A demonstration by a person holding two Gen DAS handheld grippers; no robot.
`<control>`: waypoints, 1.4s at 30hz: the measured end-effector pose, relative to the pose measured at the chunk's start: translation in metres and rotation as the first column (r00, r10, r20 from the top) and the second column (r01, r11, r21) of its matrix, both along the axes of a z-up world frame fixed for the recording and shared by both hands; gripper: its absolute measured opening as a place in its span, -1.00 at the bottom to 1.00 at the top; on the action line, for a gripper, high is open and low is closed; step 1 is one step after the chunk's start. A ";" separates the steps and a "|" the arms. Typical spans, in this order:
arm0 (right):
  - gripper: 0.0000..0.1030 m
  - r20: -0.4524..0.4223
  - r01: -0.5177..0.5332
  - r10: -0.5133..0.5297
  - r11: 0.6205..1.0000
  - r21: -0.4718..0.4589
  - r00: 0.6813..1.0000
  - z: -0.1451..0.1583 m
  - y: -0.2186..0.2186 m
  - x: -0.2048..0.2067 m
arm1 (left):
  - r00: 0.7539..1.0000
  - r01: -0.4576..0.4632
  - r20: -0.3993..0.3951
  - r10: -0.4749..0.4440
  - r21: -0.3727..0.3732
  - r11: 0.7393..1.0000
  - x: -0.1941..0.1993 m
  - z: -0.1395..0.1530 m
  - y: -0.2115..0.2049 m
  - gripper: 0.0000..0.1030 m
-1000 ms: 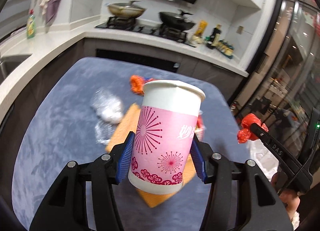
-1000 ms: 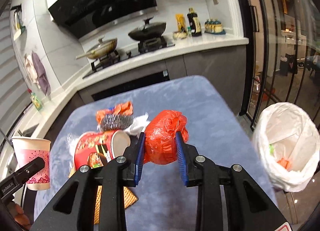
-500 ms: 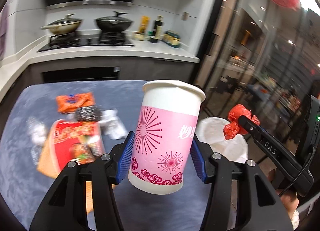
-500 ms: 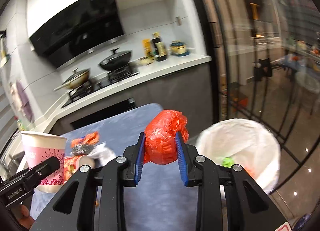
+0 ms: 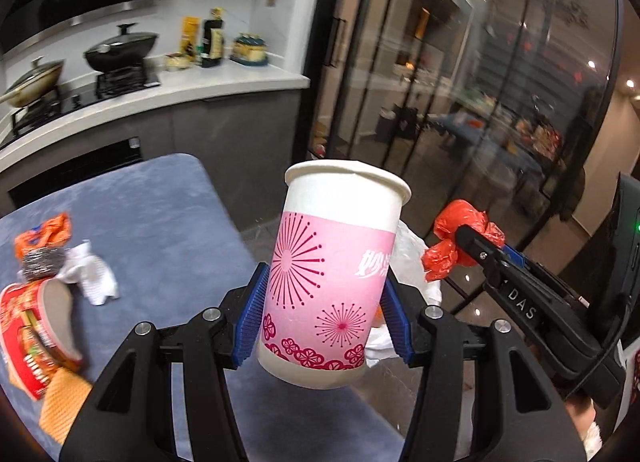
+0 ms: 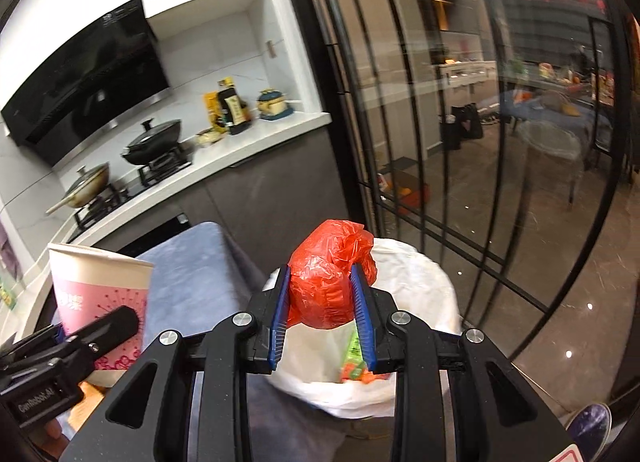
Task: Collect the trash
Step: 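Carry the pink cup and red bag over the trash bin, then open both tools to drop the cup and red bag into the bin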
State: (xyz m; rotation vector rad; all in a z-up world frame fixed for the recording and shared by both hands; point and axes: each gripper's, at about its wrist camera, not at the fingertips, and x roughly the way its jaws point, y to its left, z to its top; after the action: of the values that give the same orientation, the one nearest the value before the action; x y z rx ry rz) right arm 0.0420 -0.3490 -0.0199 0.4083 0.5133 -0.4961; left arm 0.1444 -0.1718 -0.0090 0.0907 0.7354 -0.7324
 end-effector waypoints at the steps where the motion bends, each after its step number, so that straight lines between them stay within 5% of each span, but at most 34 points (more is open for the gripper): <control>1: -0.45 -0.004 0.005 -0.005 1.000 0.001 1.000 -0.002 -0.004 0.000 | 1.000 0.013 -0.006 -0.013 0.008 1.000 0.001 -0.004 -0.010 -0.01; 18: -0.45 -0.063 0.078 -0.075 0.996 0.052 0.995 -0.034 -0.056 0.005 | 0.997 0.068 -0.042 -0.065 0.078 0.995 0.010 -0.032 -0.073 -0.01; 42: -0.08 -0.047 0.092 -0.089 0.995 0.046 0.995 -0.034 -0.063 0.012 | 0.997 0.029 -0.067 -0.024 0.072 0.997 0.027 -0.040 -0.075 0.28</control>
State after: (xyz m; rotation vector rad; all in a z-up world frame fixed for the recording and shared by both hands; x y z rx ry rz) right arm 0.0544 -0.4116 -0.0539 0.4691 0.5523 -0.5821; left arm 0.1711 -0.2466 -0.0492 0.1433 0.8253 -0.7370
